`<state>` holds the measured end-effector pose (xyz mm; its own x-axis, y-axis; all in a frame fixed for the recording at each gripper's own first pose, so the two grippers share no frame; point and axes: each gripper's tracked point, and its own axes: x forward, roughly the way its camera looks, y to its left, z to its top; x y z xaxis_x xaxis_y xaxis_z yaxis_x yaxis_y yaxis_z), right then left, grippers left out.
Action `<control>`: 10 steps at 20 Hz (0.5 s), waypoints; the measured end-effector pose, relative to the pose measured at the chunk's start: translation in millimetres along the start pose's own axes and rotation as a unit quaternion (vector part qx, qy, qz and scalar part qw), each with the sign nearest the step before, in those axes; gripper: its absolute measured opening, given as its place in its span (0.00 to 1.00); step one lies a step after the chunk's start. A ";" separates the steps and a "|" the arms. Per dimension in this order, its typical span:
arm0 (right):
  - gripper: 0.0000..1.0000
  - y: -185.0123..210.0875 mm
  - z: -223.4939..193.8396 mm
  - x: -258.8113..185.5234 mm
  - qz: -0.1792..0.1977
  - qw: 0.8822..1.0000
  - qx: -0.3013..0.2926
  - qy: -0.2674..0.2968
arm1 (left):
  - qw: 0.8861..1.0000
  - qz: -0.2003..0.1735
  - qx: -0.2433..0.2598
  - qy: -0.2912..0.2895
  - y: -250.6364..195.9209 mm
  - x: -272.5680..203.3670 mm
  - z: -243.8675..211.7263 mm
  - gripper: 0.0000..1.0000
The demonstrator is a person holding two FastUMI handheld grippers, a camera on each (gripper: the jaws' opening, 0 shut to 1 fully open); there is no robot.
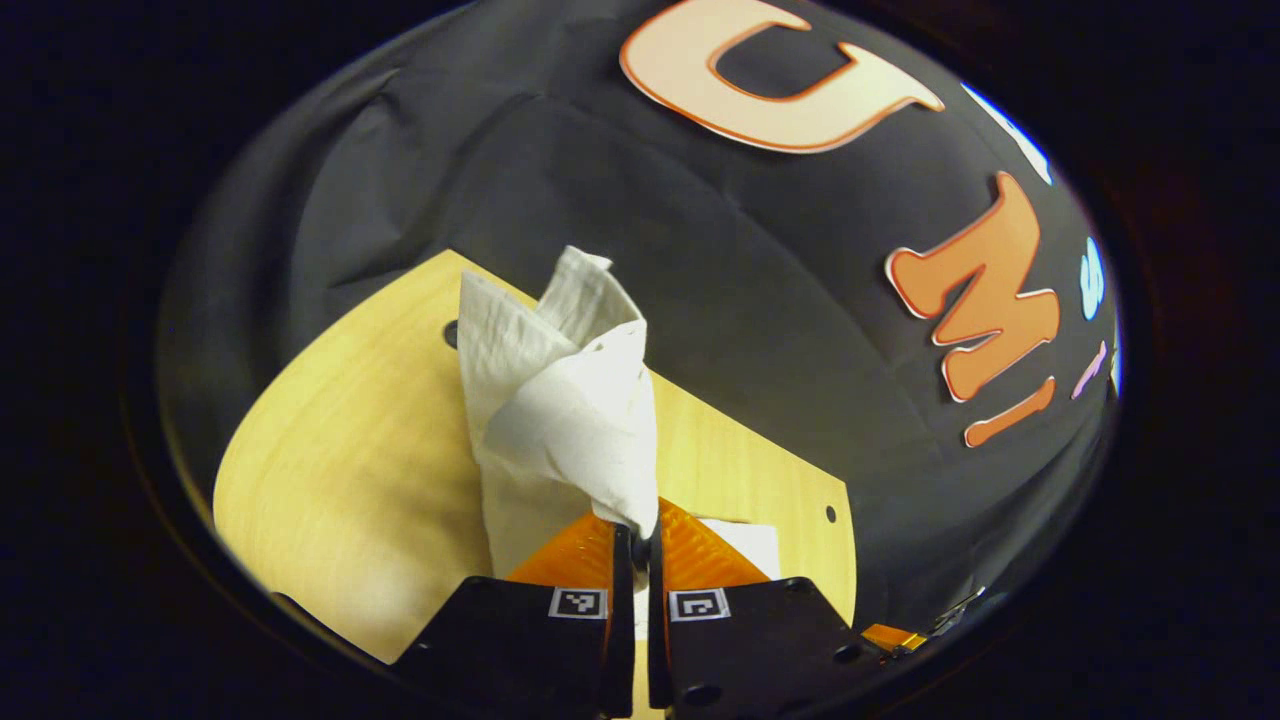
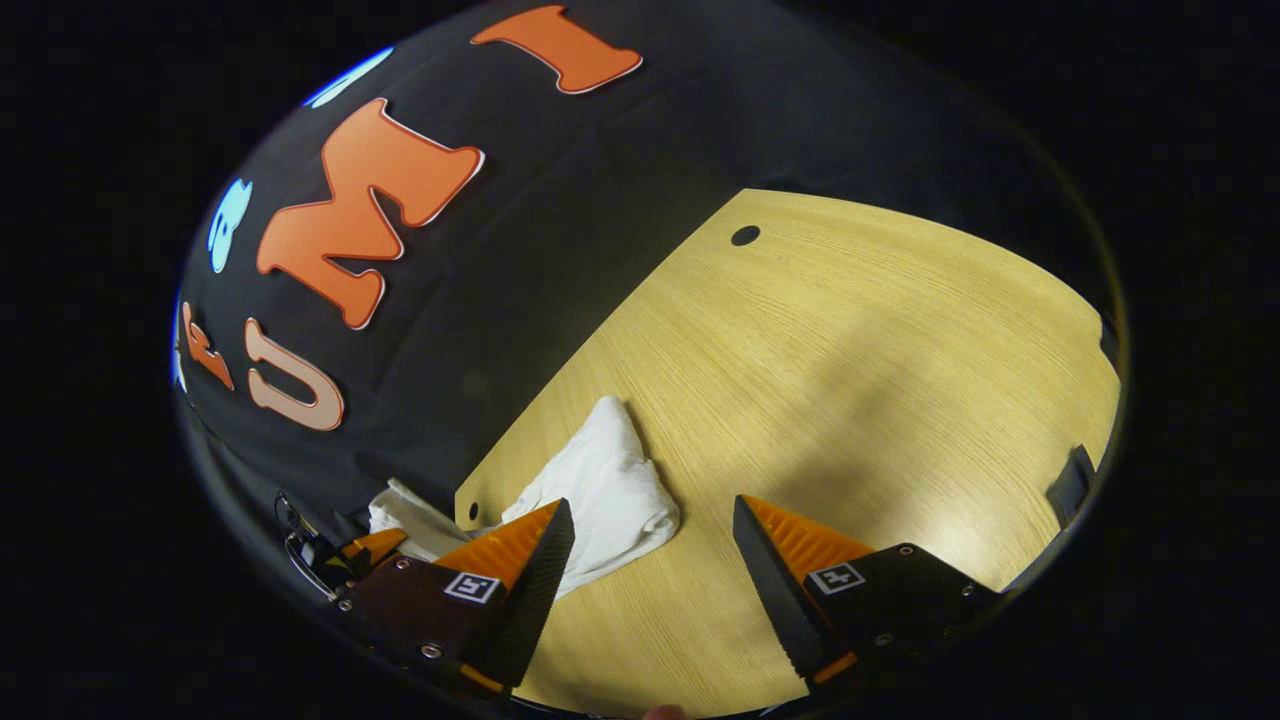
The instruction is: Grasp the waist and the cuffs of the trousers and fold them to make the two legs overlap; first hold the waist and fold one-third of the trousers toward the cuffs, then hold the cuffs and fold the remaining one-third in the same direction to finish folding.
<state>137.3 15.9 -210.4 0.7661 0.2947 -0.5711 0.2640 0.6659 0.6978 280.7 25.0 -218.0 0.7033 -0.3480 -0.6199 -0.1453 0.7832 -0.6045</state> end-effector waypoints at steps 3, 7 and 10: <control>0.96 -18.6 2.2 -13.1 -0.008 1.000 0.008 -0.006 | 1.000 -0.019 0.016 0.018 -49.1 26.7 -17.5 0.09; 0.96 -44.7 7.0 -31.5 -0.018 0.999 0.026 -0.014 | 0.997 -0.041 0.040 0.050 -109.9 61.5 -53.5 0.09; 0.96 -65.0 13.1 -42.0 -0.028 0.998 0.043 -0.027 | 0.994 -0.049 0.057 0.076 -145.4 84.1 -83.7 0.09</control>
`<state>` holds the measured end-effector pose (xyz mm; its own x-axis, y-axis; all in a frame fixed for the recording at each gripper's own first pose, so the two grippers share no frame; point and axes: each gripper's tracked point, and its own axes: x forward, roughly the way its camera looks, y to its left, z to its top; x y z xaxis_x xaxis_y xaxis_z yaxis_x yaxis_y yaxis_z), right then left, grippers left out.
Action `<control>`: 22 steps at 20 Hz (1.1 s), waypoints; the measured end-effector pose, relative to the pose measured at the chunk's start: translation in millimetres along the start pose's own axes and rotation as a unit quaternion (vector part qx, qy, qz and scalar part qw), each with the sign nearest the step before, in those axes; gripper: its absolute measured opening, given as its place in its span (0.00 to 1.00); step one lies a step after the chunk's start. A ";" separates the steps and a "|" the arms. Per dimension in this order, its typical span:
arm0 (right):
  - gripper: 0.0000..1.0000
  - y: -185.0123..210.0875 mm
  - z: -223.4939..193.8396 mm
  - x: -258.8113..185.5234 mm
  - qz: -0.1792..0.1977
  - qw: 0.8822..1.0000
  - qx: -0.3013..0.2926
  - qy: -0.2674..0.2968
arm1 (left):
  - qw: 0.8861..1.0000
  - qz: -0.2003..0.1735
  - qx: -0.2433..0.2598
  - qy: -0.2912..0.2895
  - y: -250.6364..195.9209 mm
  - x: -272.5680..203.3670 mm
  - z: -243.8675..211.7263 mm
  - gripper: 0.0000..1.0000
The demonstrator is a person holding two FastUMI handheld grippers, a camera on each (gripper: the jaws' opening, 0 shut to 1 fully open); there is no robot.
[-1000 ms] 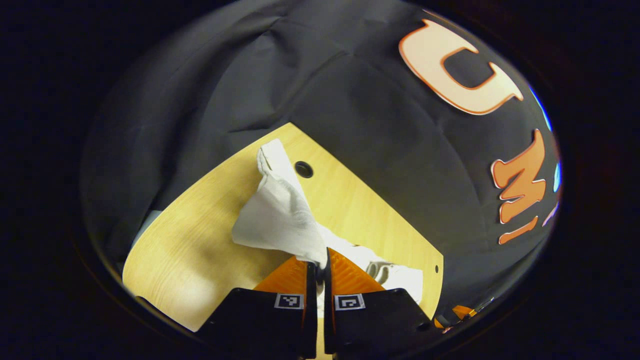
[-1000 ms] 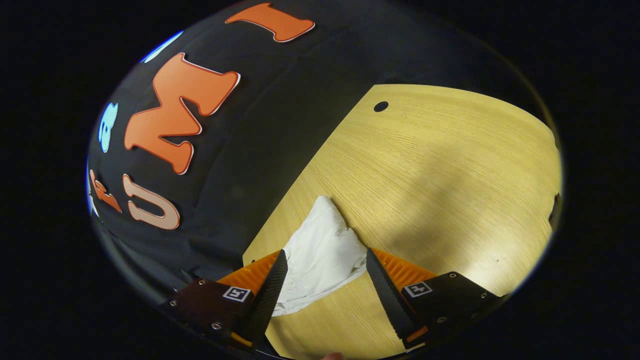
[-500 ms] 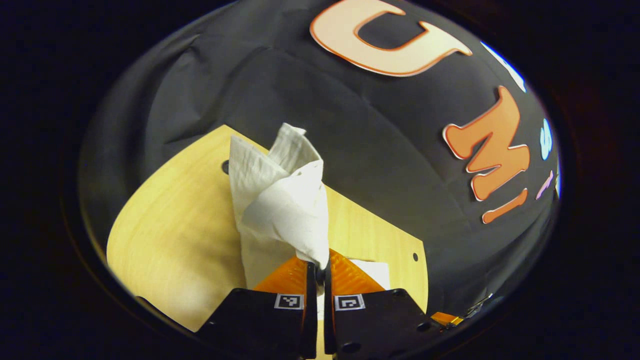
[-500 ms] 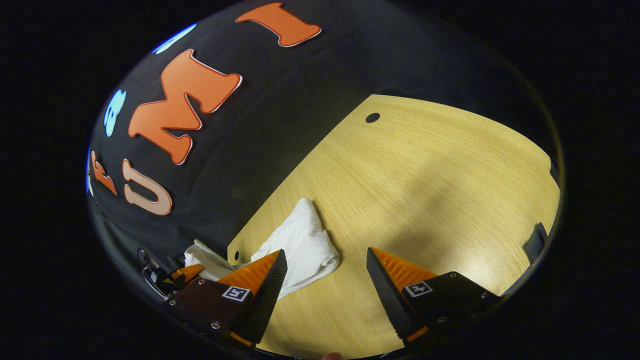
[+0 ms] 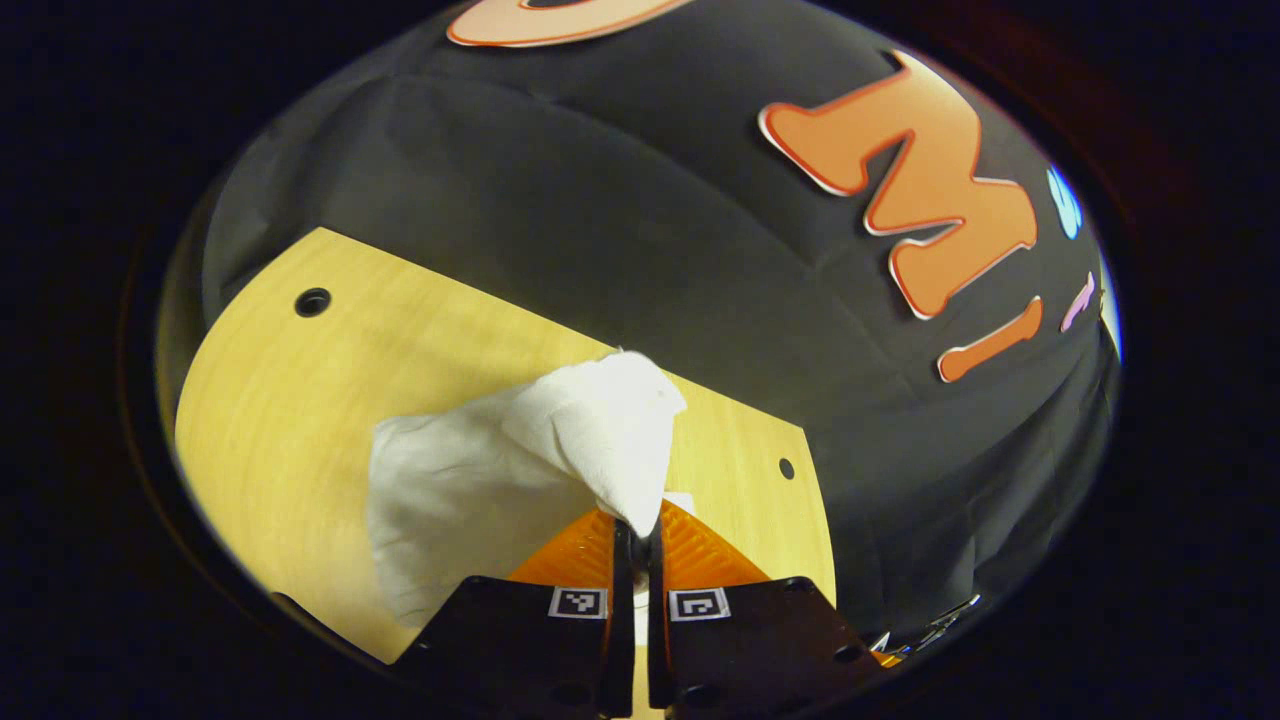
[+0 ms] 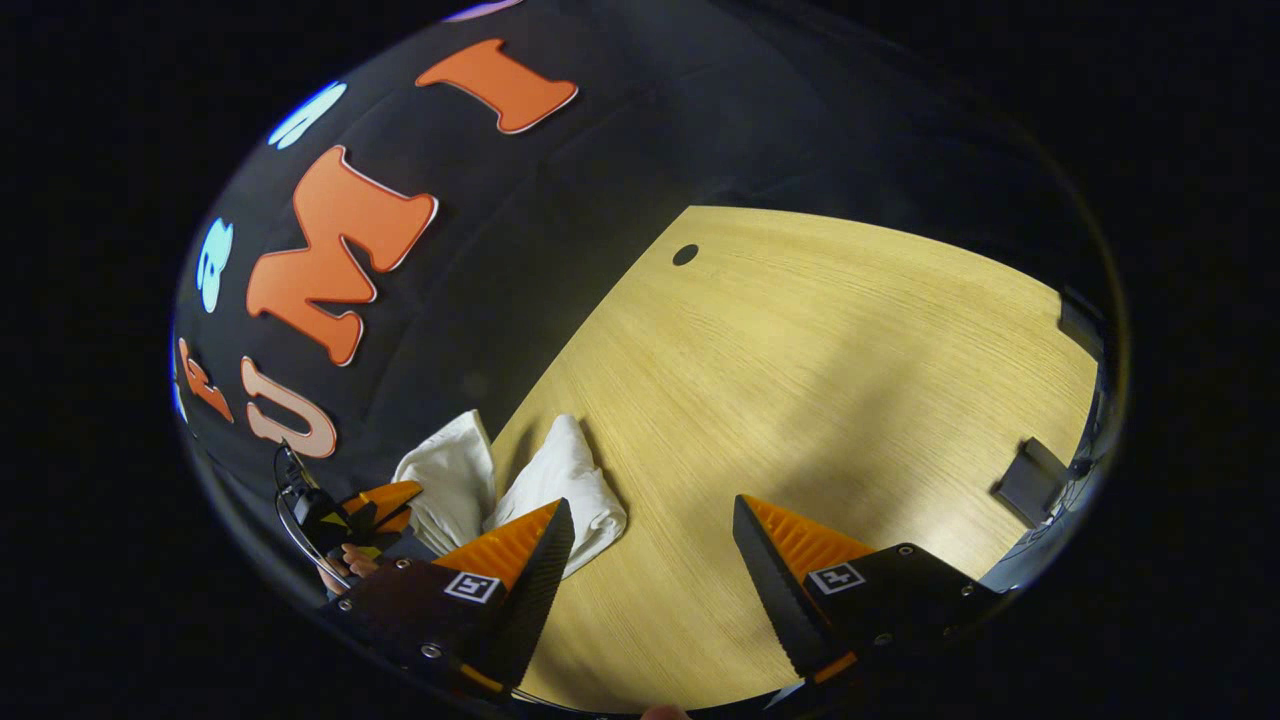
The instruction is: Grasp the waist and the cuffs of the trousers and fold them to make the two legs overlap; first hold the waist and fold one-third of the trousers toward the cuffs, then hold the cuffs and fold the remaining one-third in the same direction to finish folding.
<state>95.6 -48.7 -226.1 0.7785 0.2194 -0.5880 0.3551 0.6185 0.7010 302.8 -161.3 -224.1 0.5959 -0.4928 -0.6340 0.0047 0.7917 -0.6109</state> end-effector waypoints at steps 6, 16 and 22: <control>0.96 -30.3 9.4 -14.0 -0.016 1.000 -0.001 -0.013 | 0.996 -0.014 0.070 0.054 -57.3 38.6 -65.9 0.09; 0.96 -17.4 15.6 -7.7 0.001 0.997 -0.073 -0.006 | 0.965 -0.052 0.221 0.129 -82.1 6.0 -165.1 0.61; 0.96 26.3 28.4 -8.7 0.030 0.984 -0.175 -0.028 | 0.961 -0.021 0.272 0.046 -79.1 -45.5 -138.5 0.97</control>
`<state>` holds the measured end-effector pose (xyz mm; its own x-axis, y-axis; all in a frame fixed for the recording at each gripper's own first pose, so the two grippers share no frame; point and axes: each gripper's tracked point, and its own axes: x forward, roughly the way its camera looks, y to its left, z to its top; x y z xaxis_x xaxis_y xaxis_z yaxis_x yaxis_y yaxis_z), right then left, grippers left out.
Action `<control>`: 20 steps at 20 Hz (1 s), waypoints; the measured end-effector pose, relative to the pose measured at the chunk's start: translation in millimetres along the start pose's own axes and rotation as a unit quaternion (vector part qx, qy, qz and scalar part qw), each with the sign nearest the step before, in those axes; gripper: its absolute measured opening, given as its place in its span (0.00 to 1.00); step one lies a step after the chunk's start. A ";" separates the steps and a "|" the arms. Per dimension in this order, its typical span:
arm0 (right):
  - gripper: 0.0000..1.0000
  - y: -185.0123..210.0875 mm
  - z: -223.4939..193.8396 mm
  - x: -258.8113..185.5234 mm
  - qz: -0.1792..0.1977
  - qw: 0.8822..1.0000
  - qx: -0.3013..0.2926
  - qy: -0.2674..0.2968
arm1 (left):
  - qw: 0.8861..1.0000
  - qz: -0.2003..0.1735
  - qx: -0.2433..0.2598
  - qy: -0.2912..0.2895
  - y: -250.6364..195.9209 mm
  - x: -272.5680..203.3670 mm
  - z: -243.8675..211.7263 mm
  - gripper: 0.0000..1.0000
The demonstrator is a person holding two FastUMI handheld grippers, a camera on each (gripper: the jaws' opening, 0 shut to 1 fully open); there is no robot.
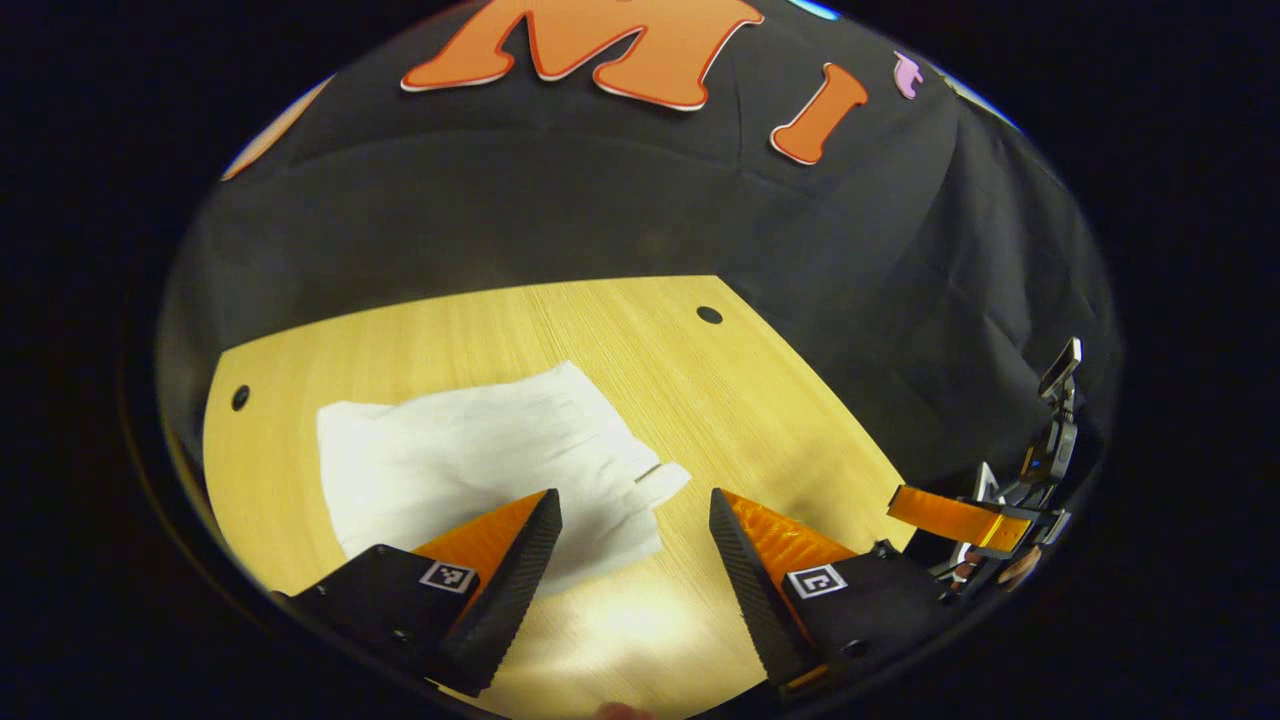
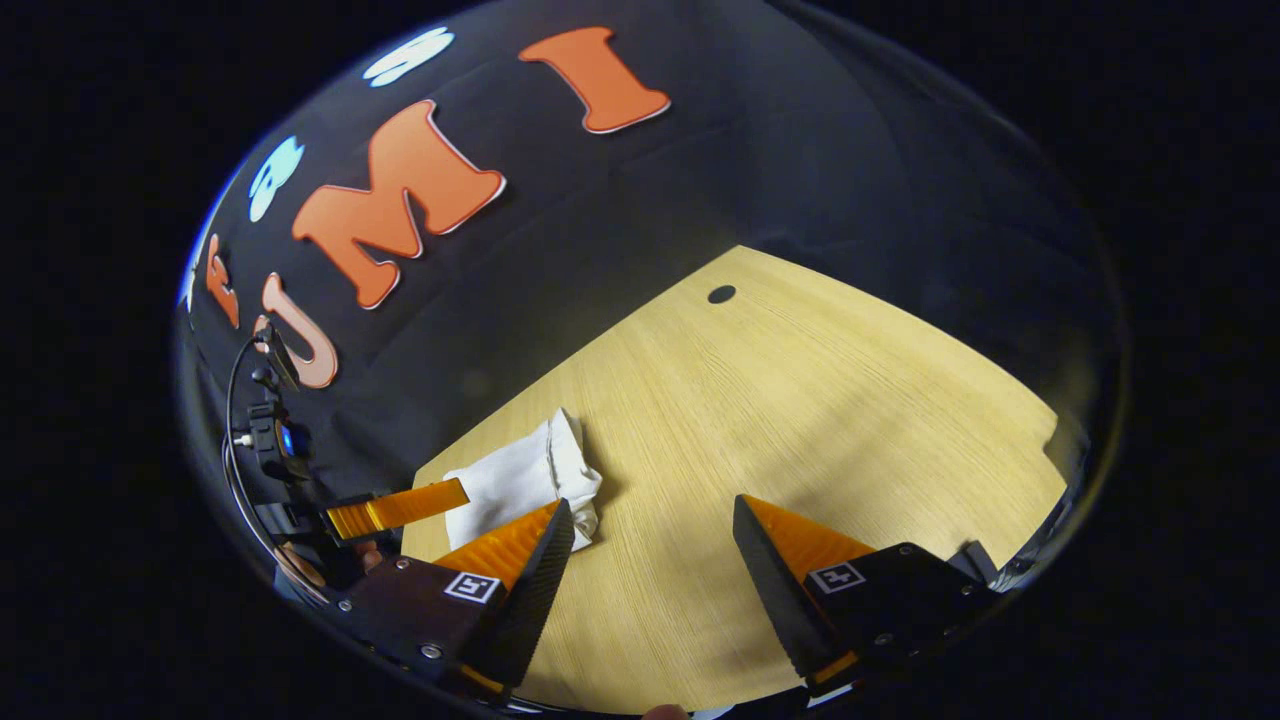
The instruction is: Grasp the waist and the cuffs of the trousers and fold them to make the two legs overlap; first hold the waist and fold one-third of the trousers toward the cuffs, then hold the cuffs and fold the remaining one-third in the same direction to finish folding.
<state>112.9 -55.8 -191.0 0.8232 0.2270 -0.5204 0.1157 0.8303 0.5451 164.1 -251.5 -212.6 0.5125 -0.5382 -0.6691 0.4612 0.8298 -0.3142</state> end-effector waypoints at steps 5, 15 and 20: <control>0.96 23.0 19.1 -2.7 -0.002 0.994 -0.094 -0.048 | 0.989 0.097 0.020 -0.111 28.0 -52.8 27.3 1.00; 0.96 104.3 52.2 -40.8 0.036 0.963 -0.220 -0.151 | 0.931 0.215 0.023 -0.293 19.3 -99.3 39.9 0.99; 0.96 149.2 60.8 -73.6 0.063 0.943 -0.254 -0.206 | 0.909 0.216 0.046 -0.354 10.7 -127.4 44.5 0.99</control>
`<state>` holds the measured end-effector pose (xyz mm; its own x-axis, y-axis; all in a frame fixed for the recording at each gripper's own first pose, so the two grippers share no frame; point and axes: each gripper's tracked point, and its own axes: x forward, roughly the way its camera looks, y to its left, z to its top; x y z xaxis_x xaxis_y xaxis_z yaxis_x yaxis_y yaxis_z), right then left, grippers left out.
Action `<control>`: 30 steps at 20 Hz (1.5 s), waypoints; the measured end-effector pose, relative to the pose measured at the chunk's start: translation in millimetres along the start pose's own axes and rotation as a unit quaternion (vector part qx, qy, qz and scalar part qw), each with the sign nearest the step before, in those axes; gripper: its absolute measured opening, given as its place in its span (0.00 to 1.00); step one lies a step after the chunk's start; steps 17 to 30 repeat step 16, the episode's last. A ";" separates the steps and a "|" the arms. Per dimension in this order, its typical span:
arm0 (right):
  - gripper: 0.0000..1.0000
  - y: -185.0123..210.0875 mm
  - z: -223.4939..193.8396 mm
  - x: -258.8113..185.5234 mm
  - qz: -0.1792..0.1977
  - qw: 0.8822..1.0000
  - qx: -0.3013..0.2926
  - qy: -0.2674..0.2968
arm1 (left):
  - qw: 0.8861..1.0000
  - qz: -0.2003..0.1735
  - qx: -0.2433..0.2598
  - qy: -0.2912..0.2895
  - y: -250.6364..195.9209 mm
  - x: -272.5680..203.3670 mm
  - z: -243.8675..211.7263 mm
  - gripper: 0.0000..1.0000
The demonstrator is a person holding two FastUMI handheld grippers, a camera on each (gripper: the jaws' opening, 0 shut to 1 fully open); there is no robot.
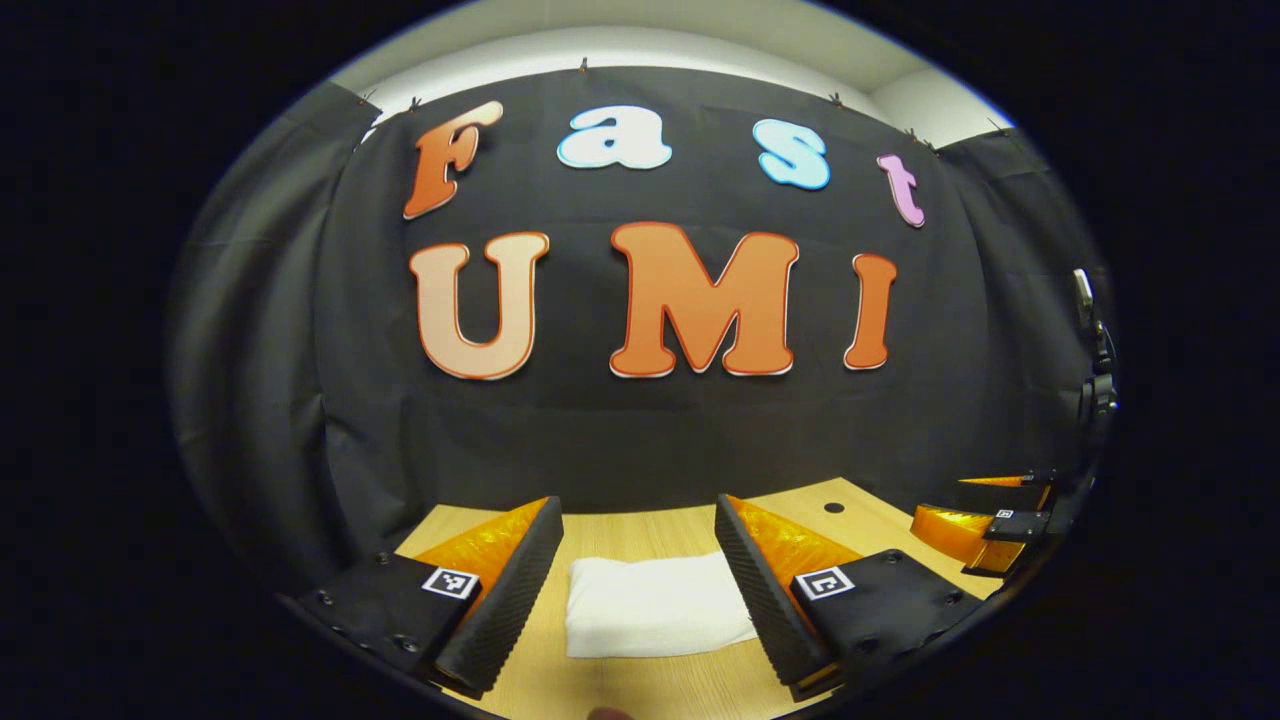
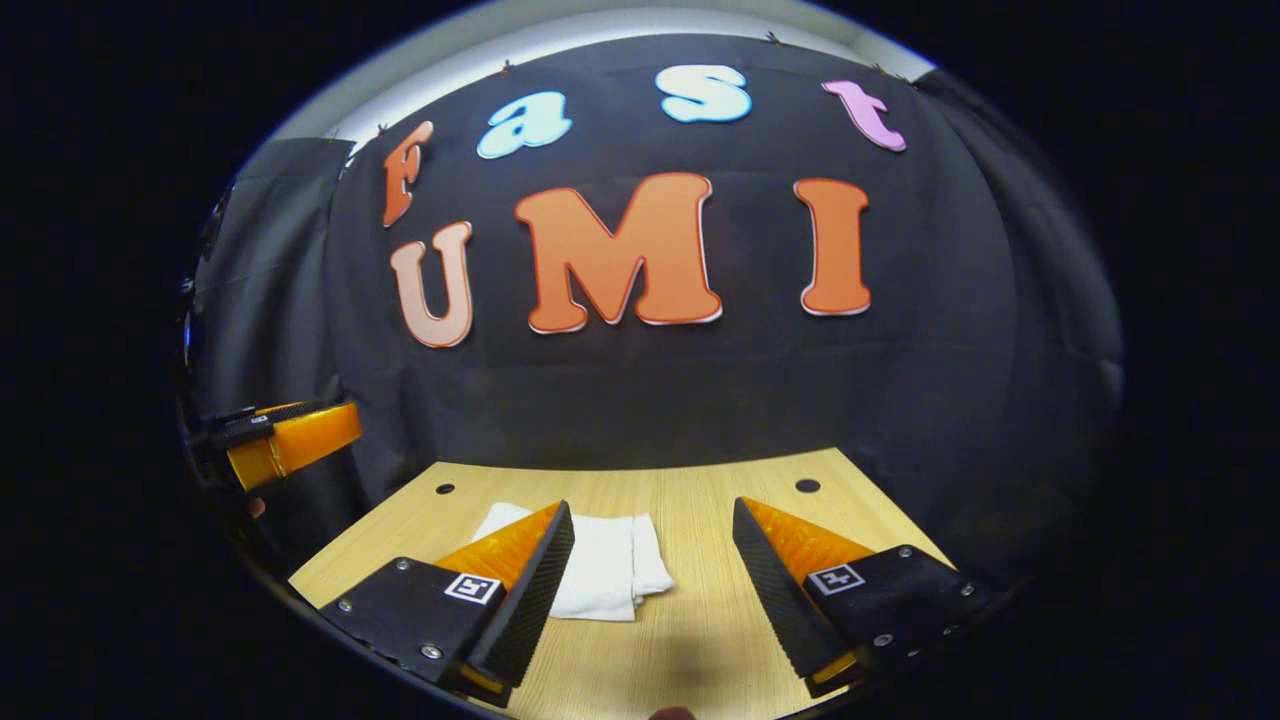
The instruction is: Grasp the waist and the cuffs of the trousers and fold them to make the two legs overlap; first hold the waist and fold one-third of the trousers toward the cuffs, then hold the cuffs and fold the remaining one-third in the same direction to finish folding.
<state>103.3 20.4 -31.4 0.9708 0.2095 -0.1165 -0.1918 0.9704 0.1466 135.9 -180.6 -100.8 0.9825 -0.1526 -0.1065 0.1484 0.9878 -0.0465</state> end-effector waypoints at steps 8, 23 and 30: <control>0.96 14.1 14.7 -40.5 -0.008 1.000 0.000 -0.025 | 1.000 0.011 0.007 -0.007 27.0 -35.2 23.7 0.99; 0.96 31.3 16.0 -84.7 -0.003 0.999 -0.010 -0.031 | 0.999 0.024 0.018 -0.010 77.2 -107.8 22.1 0.96; 0.96 31.3 16.0 -84.7 -0.003 0.999 -0.010 -0.031 | 0.999 0.024 0.018 -0.010 77.2 -107.8 22.1 0.96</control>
